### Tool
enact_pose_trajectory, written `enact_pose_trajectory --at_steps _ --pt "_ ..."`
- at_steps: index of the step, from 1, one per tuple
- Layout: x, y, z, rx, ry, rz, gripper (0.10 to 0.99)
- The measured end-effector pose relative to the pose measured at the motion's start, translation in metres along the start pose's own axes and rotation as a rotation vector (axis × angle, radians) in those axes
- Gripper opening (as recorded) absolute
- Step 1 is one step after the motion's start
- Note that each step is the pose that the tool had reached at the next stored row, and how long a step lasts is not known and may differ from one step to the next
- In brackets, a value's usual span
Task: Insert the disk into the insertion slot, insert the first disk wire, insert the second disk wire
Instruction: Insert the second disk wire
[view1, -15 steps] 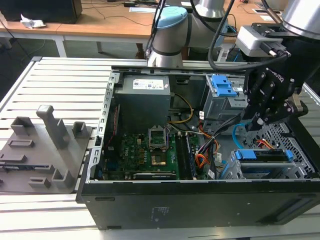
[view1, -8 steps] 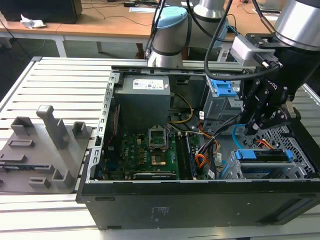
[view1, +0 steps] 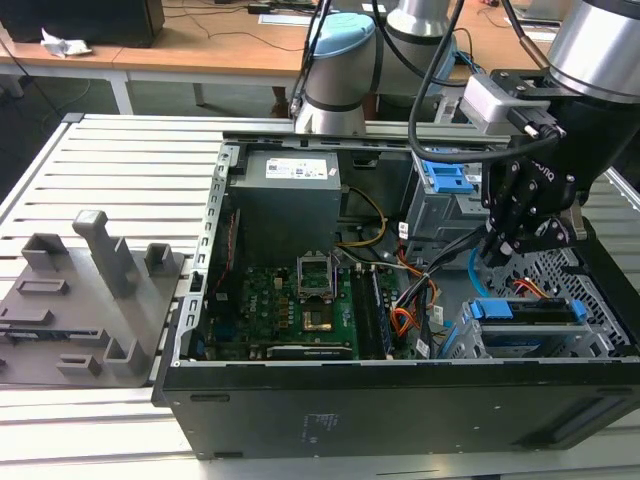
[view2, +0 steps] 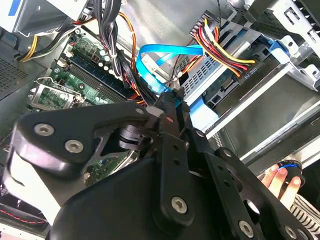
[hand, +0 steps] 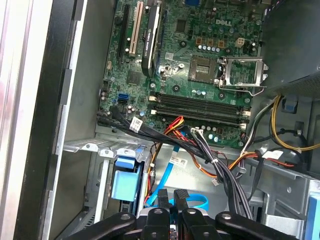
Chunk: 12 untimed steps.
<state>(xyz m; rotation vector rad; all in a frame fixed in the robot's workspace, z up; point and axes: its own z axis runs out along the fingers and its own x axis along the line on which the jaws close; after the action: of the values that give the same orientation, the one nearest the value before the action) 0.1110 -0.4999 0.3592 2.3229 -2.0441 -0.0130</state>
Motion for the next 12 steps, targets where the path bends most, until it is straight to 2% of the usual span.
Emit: enact_pose_trajectory --at_steps 5,8,10,12 --pt "0.0003 0.0000 0.0000 0.000 0.0003 0.000 0.161" --pt "0.0066 0.0009 0.0002 0.000 0.0003 0.000 0.161" --pt "0.0158 0.0021 0.0005 0.000 0.0003 0.000 0.161" --pt "0.0291 0.0037 0.0009 0.000 0.0003 0.000 0.161"
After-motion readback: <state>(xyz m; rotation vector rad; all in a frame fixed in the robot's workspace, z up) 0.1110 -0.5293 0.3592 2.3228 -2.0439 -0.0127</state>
